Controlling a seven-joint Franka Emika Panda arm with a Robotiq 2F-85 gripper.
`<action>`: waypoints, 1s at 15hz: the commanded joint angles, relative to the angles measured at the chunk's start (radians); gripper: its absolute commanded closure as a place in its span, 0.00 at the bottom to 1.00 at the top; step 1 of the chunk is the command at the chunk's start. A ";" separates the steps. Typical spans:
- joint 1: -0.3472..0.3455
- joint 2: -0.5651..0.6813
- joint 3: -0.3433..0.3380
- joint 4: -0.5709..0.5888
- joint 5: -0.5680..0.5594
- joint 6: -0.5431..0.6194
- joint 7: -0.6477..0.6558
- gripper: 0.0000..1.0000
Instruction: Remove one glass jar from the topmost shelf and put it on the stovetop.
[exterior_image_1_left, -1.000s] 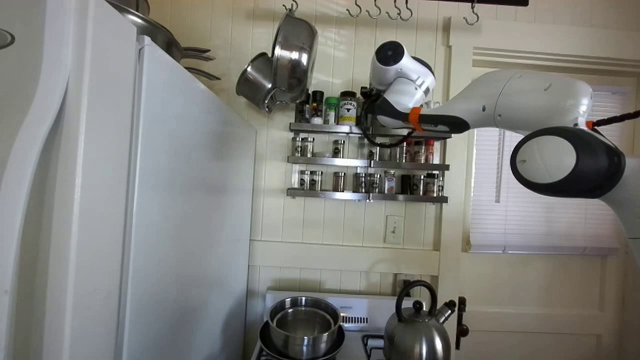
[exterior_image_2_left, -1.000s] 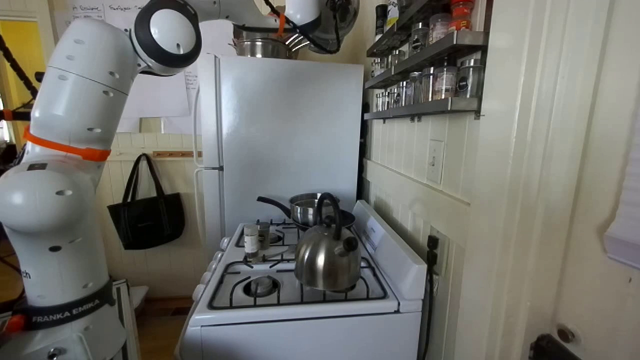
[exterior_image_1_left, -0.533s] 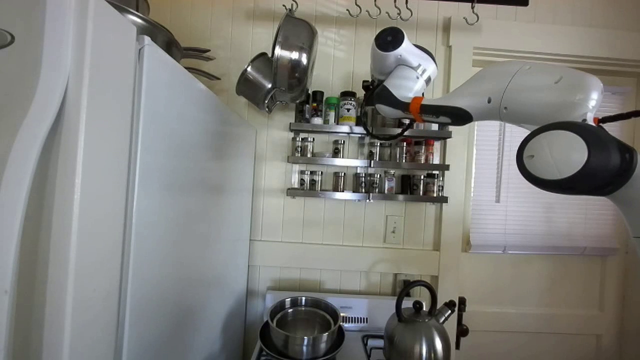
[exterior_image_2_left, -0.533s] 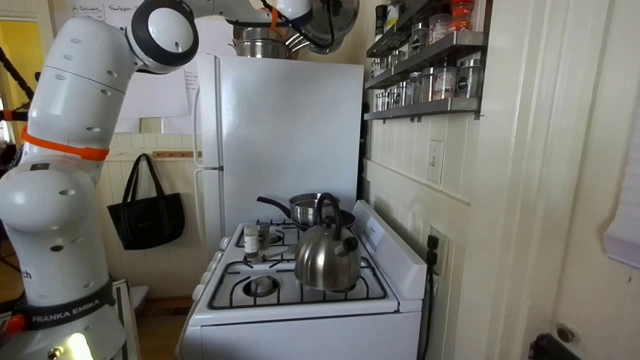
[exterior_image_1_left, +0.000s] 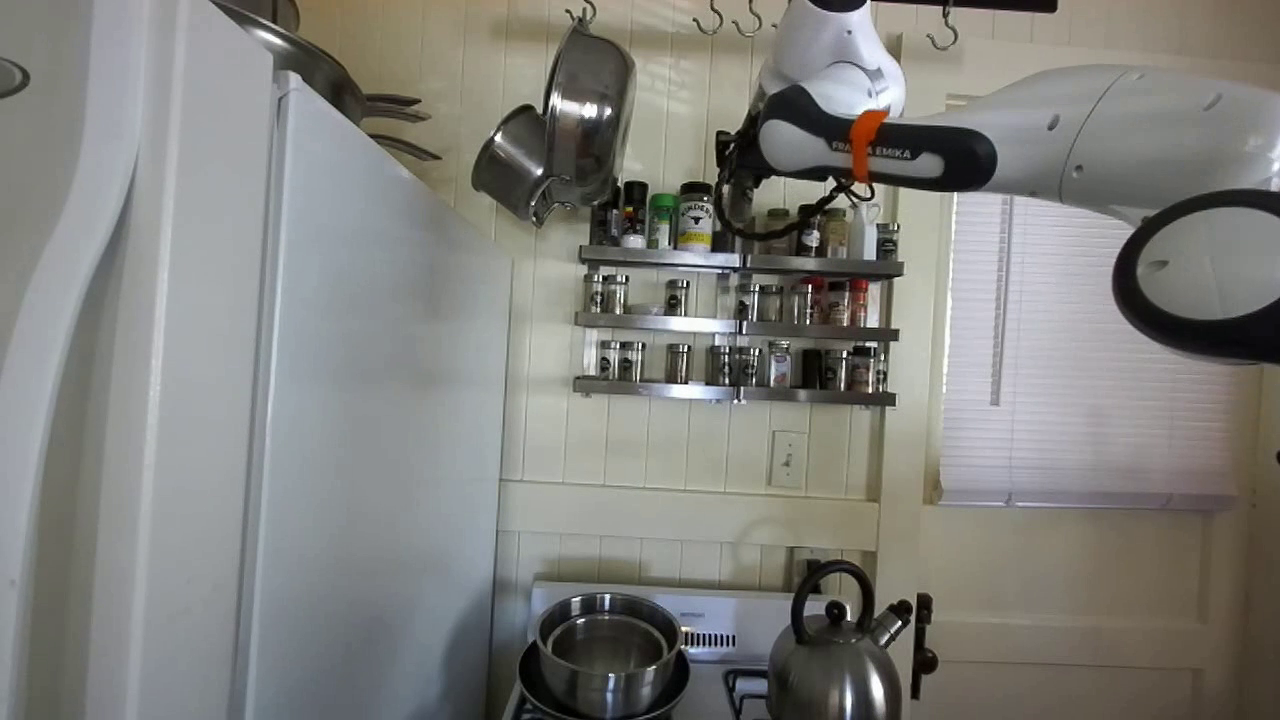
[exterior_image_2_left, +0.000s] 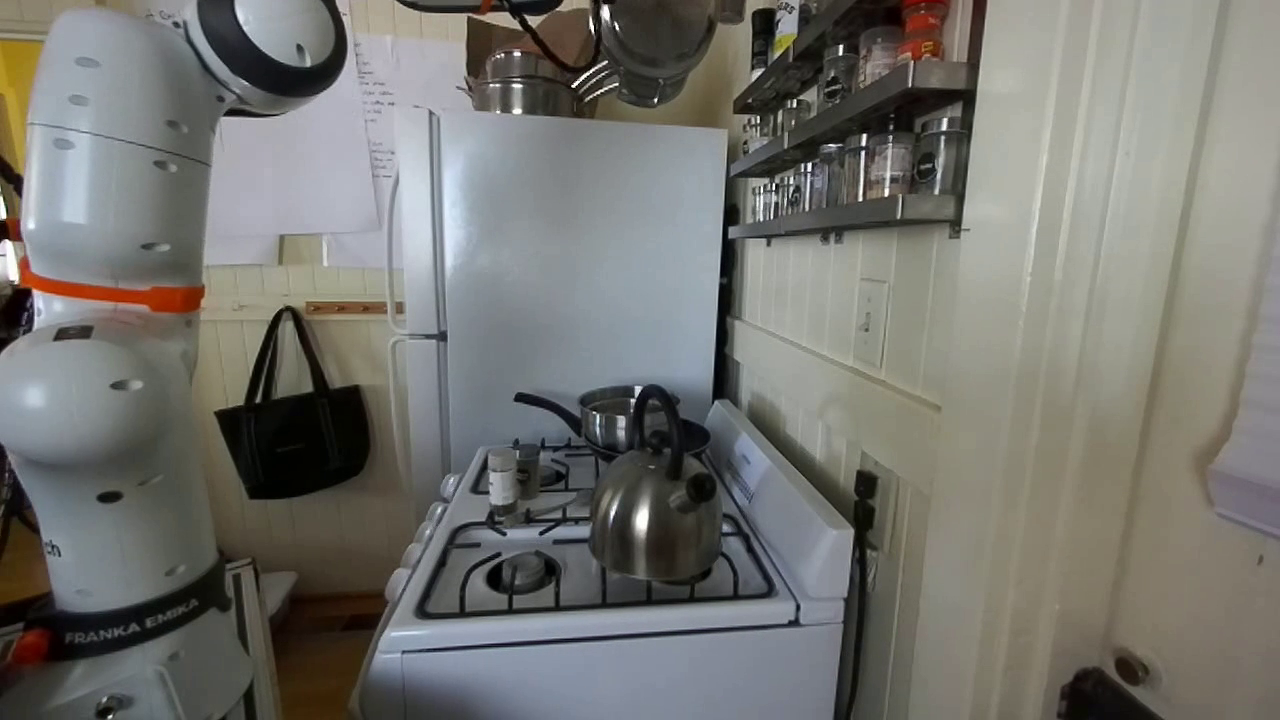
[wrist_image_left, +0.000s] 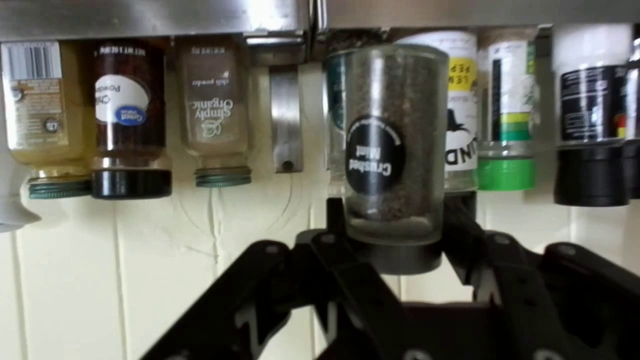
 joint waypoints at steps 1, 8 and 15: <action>-0.032 -0.174 0.019 -0.236 0.168 -0.029 -0.089 0.75; 0.011 -0.360 0.037 -0.571 0.170 -0.015 -0.033 0.75; 0.005 -0.532 0.122 -0.937 -0.031 0.030 0.224 0.75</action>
